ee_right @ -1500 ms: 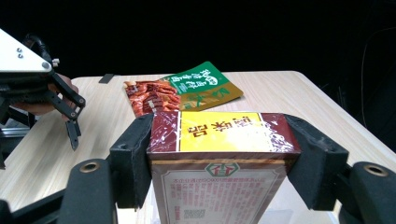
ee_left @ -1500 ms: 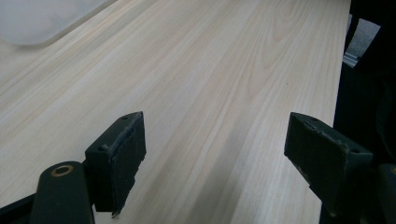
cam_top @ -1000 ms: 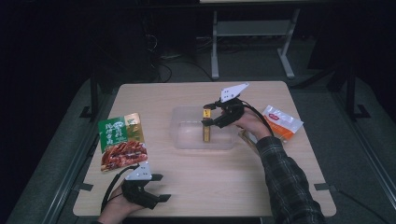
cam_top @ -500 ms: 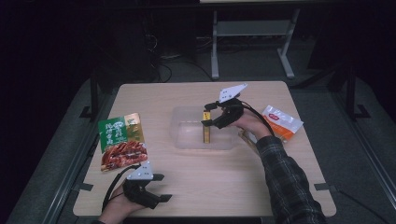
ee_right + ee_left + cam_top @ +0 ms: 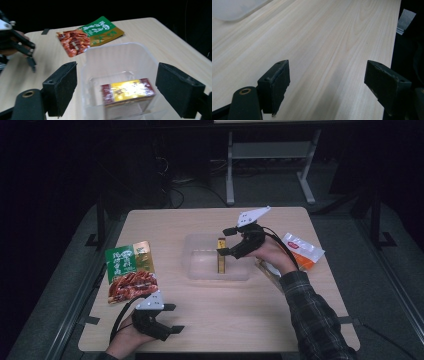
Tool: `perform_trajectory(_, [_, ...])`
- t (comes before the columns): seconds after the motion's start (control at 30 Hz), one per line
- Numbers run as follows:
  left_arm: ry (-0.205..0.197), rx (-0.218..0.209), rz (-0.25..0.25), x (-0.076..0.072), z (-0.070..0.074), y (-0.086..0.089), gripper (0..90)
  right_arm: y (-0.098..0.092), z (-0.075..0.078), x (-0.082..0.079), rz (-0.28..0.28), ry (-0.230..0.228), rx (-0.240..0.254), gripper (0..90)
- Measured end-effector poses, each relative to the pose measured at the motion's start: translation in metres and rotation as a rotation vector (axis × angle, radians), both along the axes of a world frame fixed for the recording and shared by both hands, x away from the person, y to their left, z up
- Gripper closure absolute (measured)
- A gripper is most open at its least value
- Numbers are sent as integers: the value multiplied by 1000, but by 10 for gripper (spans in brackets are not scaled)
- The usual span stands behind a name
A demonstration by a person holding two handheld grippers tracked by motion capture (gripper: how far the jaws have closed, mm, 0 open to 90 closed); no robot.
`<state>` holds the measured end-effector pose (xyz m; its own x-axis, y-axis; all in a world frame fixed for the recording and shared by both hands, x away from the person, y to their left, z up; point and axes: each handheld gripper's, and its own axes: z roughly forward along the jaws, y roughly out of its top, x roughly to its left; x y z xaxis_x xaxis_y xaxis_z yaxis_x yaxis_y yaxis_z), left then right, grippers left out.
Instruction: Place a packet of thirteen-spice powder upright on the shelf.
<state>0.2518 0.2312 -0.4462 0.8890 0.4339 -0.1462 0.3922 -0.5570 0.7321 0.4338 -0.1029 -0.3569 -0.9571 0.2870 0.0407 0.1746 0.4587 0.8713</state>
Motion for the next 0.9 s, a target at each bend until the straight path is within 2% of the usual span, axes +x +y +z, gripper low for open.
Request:
perform_trajectory(0.1, [-11,0,-12,7,3,-3,201,0,3,-12,-38,-18,-37,172])
perform_trajectory(0.13, [-17,5,-20,10,4,-4,201,0,3,-16,-51,0,-36,173])
perform_trajectory(0.2, [-16,16,-31,14,6,-6,202,1,2,-24,-64,23,-68,153])
perform_trajectory(0.23, [-19,1,-29,16,5,-8,202,0,1,-29,-74,15,-78,161])
perform_trajectory(0.27, [-21,5,-32,19,6,-10,202,0,1,-35,-86,11,-84,161])
perform_trajectory(0.37, [-27,11,-41,25,7,-14,203,-2,-2,-49,-104,1,-85,161])
perform_trajectory(0.47, [-20,9,-43,28,7,-16,203,-5,-4,-59,-125,3,-87,161])
perform_trajectory(0.5, [-25,6,-43,31,8,-18,203,-8,-8,-68,-146,5,-83,160])
perform_trajectory(0.6, [-33,5,-40,35,8,-21,203,-12,-12,-78,-162,11,-92,158])
perform_trajectory(0.77, [-38,10,-31,36,7,-22,203,-20,-22,-95,-191,24,-67,159])
perform_trajectory(0.9, [-40,19,-22,36,7,-20,204,-26,-30,-108,-208,32,-71,159])
